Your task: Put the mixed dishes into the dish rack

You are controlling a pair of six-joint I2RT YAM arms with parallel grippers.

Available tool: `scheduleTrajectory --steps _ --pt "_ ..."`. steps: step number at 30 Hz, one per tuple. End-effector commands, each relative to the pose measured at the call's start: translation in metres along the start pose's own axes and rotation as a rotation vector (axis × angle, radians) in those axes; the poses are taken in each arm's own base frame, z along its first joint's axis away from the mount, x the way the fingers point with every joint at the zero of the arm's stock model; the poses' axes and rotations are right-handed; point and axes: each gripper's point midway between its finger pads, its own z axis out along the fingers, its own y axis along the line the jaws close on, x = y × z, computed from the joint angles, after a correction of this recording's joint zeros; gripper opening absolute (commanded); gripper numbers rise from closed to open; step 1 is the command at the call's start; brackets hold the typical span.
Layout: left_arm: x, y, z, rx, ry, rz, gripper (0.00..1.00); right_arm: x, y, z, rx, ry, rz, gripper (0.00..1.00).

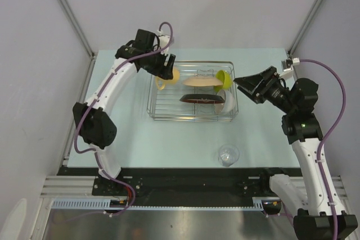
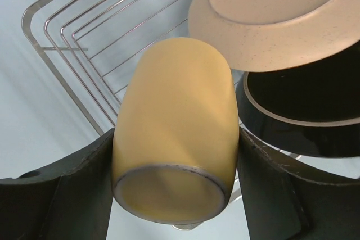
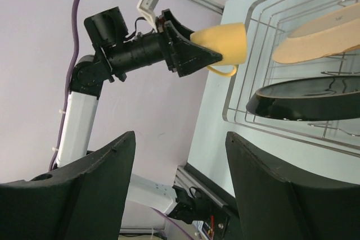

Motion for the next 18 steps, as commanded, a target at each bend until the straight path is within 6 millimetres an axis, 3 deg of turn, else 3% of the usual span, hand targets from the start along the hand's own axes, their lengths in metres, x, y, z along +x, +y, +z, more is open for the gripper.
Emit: scheduleTrajectory --steps 1,9,18 --pt "-0.033 0.017 -0.005 -0.135 -0.092 0.109 0.0 0.007 -0.004 -0.007 0.006 0.009 -0.004 0.7" --pt "-0.023 0.037 0.031 -0.206 -0.028 0.127 0.0 0.007 -0.008 -0.013 0.004 -0.009 0.014 0.7" --pt "-0.018 0.038 0.069 -0.218 -0.002 0.145 0.0 0.007 -0.016 -0.017 0.028 -0.03 -0.003 0.71"
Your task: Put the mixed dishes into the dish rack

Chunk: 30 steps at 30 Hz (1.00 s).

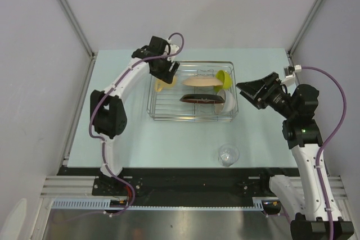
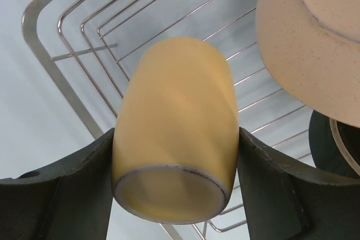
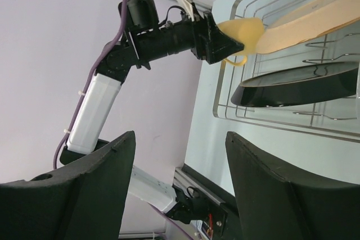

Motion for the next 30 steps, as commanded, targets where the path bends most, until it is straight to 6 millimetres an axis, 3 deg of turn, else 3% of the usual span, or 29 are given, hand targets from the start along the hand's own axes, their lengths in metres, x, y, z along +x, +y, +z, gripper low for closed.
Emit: scheduleTrajectory --steps 1,10,15,21,24,26,28,29,30 --pt "-0.047 0.006 -0.007 -0.056 -0.144 0.043 0.0 0.001 0.004 -0.006 -0.014 -0.007 -0.036 0.71" --pt "-0.041 0.006 0.024 -0.051 -0.108 0.055 0.0 0.001 0.005 -0.011 -0.005 -0.025 -0.048 0.71" --pt "-0.032 0.015 0.04 -0.1 -0.068 0.066 0.01 0.002 0.005 -0.012 -0.004 -0.026 -0.051 0.71" --pt "-0.03 0.02 0.048 -0.127 -0.051 0.072 0.02 0.003 0.003 -0.013 -0.004 -0.028 -0.048 0.71" --pt "-0.028 0.023 0.051 -0.141 -0.042 0.072 0.23 0.005 0.002 -0.014 -0.005 -0.025 -0.045 0.72" --pt "-0.028 0.022 0.051 -0.136 -0.045 0.069 0.3 0.006 0.0 -0.014 -0.003 -0.024 -0.043 0.72" --pt "-0.03 0.021 0.05 -0.137 -0.053 0.064 0.48 0.007 0.0 -0.014 -0.004 -0.022 -0.04 0.72" --pt "-0.031 0.021 0.049 -0.138 -0.055 0.061 0.66 0.007 0.0 -0.014 -0.003 -0.024 -0.039 0.72" --pt "-0.031 0.022 0.049 -0.139 -0.058 0.061 0.68 0.007 0.001 -0.014 -0.006 -0.024 -0.04 0.72"
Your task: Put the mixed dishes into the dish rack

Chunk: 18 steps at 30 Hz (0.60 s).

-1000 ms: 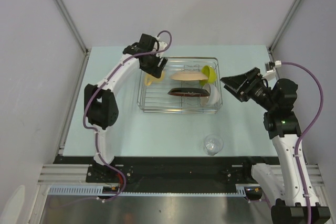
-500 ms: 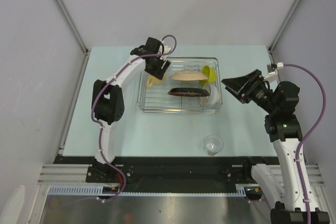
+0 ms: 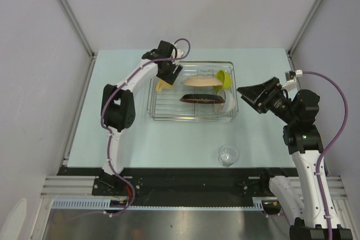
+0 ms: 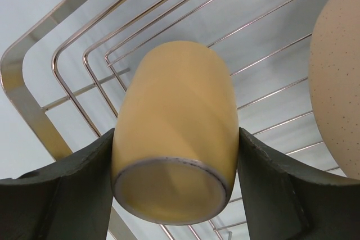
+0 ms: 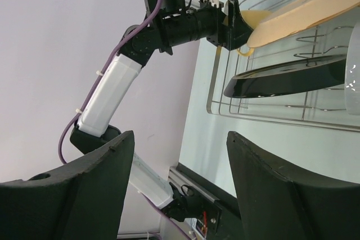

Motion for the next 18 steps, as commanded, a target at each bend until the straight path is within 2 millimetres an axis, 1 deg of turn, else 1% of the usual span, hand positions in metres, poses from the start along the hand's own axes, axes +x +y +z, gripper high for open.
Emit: scheduleTrajectory --steps 1,4,8,11,14,15,18 --pt "-0.038 0.011 -0.019 -0.044 -0.117 0.007 0.7 0.0 0.006 -0.003 -0.024 -0.009 -0.022 0.73" --pt "-0.041 0.012 -0.024 -0.051 -0.13 0.009 1.0 -0.001 0.006 -0.003 -0.025 -0.01 -0.026 0.74" --pt "-0.046 0.012 -0.031 -0.05 -0.15 0.001 1.0 0.0 0.003 -0.003 -0.015 -0.008 -0.029 0.76" --pt "-0.054 0.014 -0.042 -0.053 -0.179 -0.007 1.0 0.001 0.002 -0.003 -0.009 -0.006 -0.032 0.78" --pt "-0.064 0.015 -0.06 -0.053 -0.22 -0.018 1.0 0.0 0.0 -0.002 -0.004 -0.004 -0.033 0.79" --pt "-0.07 0.016 -0.071 -0.053 -0.245 -0.021 1.0 0.001 -0.001 -0.002 -0.003 -0.004 -0.032 0.8" --pt "-0.08 0.02 -0.093 -0.062 -0.286 -0.028 1.0 0.0 -0.001 -0.002 -0.003 -0.008 -0.039 0.82"
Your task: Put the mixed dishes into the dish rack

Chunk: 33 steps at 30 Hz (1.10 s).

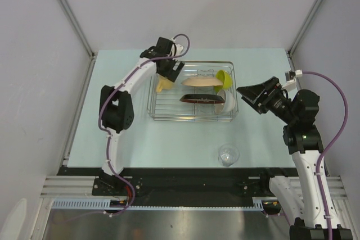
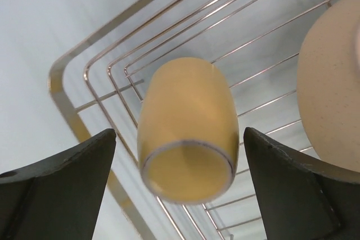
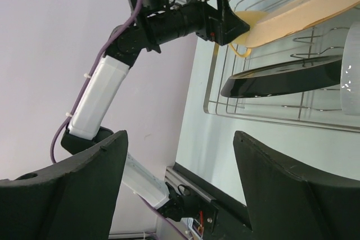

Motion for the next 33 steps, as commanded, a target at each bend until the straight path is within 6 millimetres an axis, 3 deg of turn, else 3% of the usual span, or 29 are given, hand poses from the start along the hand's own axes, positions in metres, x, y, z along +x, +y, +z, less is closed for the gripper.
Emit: scheduleTrajectory --steps 1,3,4,6,7,10,11,13,14,17,18,19,20,21,23,25,26,28,31,33 --pt "-0.076 0.019 -0.091 -0.049 -0.253 -0.026 1.0 0.0 0.002 -0.002 -0.011 -0.009 -0.032 0.83" --pt "-0.082 0.022 -0.108 -0.054 -0.282 -0.024 1.0 0.0 0.001 -0.002 -0.008 -0.009 -0.037 0.85" --pt "-0.09 0.024 -0.125 -0.061 -0.318 -0.024 1.0 0.0 0.001 -0.002 -0.008 -0.009 -0.044 0.86" --pt "-0.095 0.026 -0.142 -0.059 -0.345 -0.021 1.0 0.001 -0.004 -0.003 0.012 -0.008 -0.054 0.92" --pt "-0.1 0.026 -0.159 -0.055 -0.379 -0.025 1.0 0.001 -0.006 -0.004 0.022 -0.011 -0.063 1.0" --pt "-0.102 0.022 -0.183 -0.026 -0.412 -0.03 1.0 0.003 -0.018 -0.007 0.074 -0.016 -0.091 1.0" --pt "-0.104 0.022 -0.2 -0.021 -0.439 -0.033 1.0 0.006 -0.027 -0.008 0.11 -0.01 -0.084 1.0" --pt "-0.101 0.02 -0.213 -0.009 -0.448 -0.044 1.0 0.01 -0.043 -0.009 0.172 0.008 -0.093 1.0" --pt "-0.101 0.016 -0.232 0.017 -0.483 -0.041 1.0 0.018 -0.061 -0.011 0.248 0.04 -0.067 1.0" --pt "-0.089 0.009 -0.245 0.04 -0.489 -0.042 1.0 0.04 -0.099 -0.018 0.452 0.142 -0.097 0.99" --pt "-0.087 0.01 -0.263 0.037 -0.519 -0.043 1.0 0.044 -0.106 -0.021 0.503 0.157 -0.117 1.0" --pt "-0.075 0.006 -0.257 0.044 -0.49 -0.039 1.0 0.046 -0.107 -0.024 0.538 0.161 -0.143 1.0" --pt "-0.07 0.005 -0.26 0.041 -0.489 -0.034 1.0 0.047 -0.123 -0.032 0.646 0.158 -0.17 1.0" --pt "-0.067 0.006 -0.274 0.033 -0.517 -0.031 1.0 0.058 -0.121 -0.033 0.658 0.199 -0.208 1.0" --pt "-0.052 0.004 -0.271 0.029 -0.491 -0.022 1.0 0.065 -0.131 -0.041 0.761 0.212 -0.243 1.0" --pt "-0.043 0.004 -0.279 0.024 -0.495 -0.016 1.0 0.09 -0.131 -0.048 0.797 0.304 -0.293 1.0" --pt "-0.04 0.004 -0.281 0.021 -0.496 -0.019 1.0 0.09 -0.135 -0.051 0.843 0.293 -0.324 1.0" --pt "-0.036 0.003 -0.288 0.024 -0.504 -0.024 1.0 0.117 -0.135 -0.055 0.874 0.37 -0.369 1.0" --pt "-0.034 0.002 -0.294 0.032 -0.512 -0.038 1.0 0.14 -0.138 -0.071 0.959 0.411 -0.447 1.0" --pt "-0.034 0.001 -0.297 0.034 -0.519 -0.044 1.0 0.144 -0.143 -0.082 1.019 0.424 -0.471 1.0"
